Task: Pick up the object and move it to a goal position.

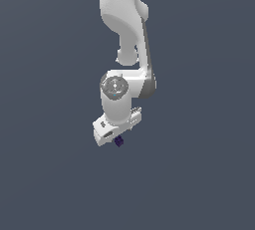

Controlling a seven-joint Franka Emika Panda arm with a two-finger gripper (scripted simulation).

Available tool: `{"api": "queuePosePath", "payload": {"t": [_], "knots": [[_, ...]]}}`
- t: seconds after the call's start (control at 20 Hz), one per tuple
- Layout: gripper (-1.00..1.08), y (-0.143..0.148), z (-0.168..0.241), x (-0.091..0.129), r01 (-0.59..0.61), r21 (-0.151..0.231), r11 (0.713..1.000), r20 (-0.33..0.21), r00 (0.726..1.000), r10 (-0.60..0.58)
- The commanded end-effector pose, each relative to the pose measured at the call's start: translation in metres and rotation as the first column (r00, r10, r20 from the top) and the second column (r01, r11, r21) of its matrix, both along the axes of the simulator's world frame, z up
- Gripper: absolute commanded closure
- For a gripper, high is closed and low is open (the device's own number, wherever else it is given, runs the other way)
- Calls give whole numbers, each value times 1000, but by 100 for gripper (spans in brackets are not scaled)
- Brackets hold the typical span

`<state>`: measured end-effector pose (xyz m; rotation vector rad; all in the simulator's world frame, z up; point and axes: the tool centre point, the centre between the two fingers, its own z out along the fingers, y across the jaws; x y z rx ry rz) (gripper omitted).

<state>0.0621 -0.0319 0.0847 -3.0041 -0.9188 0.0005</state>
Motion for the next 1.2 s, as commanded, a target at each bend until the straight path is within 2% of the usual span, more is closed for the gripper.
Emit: {"api": "queuePosePath", "payload": {"t": [0.0, 0.6, 1.15], "knots": [[-92, -3, -5, 3, -33, 0, 999, 1, 999, 33], [-92, -7, -16, 6, -70, 0, 998, 0, 998, 70], [-92, -7, -61, 5, -74, 0, 997, 0, 997, 74]]}}
